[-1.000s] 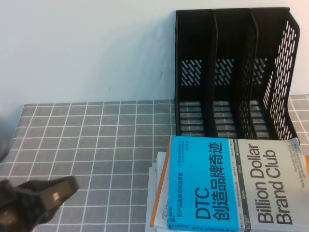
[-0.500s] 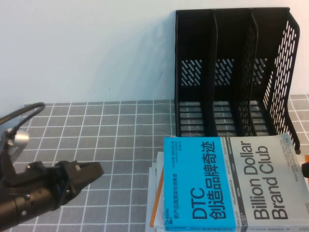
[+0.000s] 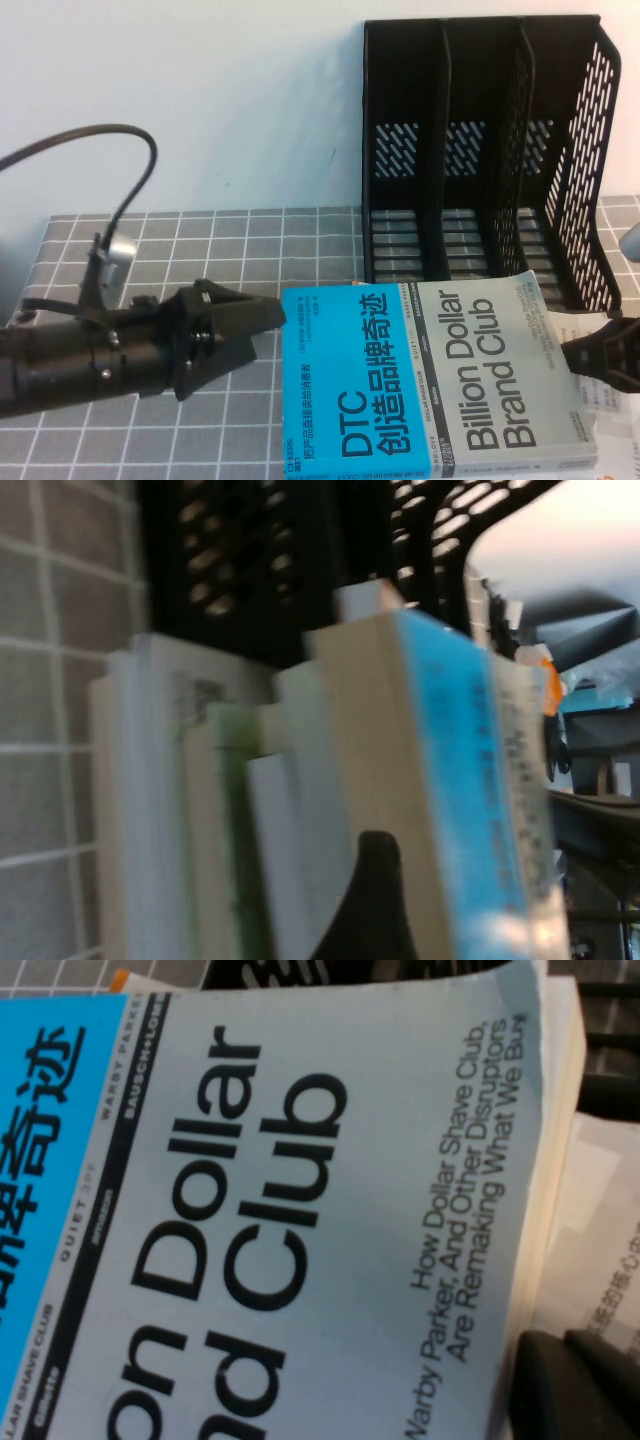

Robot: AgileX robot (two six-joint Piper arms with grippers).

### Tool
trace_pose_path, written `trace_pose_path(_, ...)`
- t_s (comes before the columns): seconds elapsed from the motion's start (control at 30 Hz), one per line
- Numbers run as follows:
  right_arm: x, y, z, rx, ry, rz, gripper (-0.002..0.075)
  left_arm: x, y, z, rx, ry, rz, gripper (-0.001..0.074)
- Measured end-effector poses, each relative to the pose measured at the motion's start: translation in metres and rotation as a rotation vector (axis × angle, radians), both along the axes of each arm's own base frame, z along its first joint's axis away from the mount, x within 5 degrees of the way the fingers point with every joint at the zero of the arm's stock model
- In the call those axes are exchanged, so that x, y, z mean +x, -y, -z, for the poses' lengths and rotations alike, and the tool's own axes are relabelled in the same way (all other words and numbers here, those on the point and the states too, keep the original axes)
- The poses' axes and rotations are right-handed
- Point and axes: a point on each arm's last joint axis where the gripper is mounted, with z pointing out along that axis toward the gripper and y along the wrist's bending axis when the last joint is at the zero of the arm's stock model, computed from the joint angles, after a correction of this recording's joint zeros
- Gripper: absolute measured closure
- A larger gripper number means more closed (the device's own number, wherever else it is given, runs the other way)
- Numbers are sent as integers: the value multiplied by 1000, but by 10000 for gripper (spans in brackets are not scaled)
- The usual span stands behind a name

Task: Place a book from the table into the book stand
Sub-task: Push book with right arm, then pick up the book with your left arm

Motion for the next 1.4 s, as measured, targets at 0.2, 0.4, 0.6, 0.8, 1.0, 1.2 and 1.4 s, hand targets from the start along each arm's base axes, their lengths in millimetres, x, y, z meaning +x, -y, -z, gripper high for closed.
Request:
trace_pose_path(0.2, 0, -1, 0, 2, 1, -1, 728, 11, 5, 38, -36, -148, 56, 177)
trace_pose_path(0.4, 0, -2, -1, 25, 1, 6, 728, 14, 12, 57, -123, -206, 159, 176)
trace_pose_path(0.6, 1, -4, -3, 63, 7, 15, 728, 14, 13, 61, -140, -203, 185, 176)
trace_pose_path(0.8, 0, -15, -1, 69, 5, -9, 728, 14, 13, 60, -140, -193, 191, 176)
trace_pose_path(1.0, 1, -26, 5, 46, 3, -26, 728, 14, 13, 60, -139, -187, 193, 331)
trace_pose_path(1.2, 2, -21, -1, 4, 71, -2, 728, 14, 13, 57, -169, -178, 203, 552)
trace_pose_path(1.4, -7, -19, -16, -12, 132, -54, 728, 20, 13, 32, -136, -117, 207, 552)
